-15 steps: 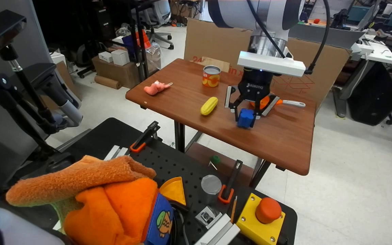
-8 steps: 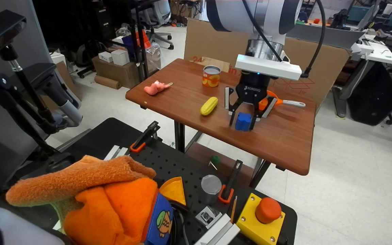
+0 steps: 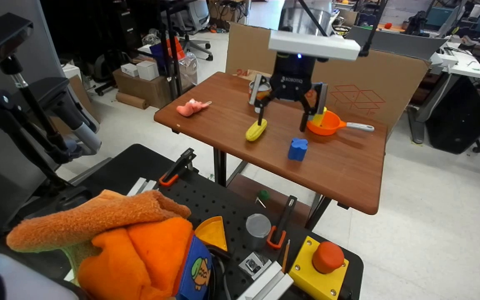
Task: Move the blue block to the left
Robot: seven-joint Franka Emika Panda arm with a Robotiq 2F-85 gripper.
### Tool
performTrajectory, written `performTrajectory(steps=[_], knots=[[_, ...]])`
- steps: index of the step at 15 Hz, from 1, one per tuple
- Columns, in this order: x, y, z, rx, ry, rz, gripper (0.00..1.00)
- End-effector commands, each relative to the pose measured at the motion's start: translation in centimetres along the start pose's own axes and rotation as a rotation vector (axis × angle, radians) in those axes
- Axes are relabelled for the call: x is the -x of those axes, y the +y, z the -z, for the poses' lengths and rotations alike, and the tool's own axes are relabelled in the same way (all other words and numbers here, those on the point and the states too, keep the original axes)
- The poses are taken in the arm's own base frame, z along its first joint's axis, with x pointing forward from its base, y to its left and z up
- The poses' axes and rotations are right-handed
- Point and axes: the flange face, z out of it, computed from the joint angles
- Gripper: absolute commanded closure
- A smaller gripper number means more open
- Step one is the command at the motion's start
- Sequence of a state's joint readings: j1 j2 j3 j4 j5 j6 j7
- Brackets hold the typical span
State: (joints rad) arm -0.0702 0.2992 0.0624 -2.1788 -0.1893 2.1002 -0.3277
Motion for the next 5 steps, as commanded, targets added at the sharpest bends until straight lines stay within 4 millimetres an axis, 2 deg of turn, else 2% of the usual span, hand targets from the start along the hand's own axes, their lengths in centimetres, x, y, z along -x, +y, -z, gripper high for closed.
performTrajectory(steps=[1, 3, 5], knots=[[0.9, -1.3, 1.2, 0.015, 0.013, 0.017, 0.00], [2.8, -3.2, 3.1, 0.041, 0.038, 0.035, 0.00], [3.8, -3.6, 3.4, 0.048, 0.044, 0.035, 0.00]])
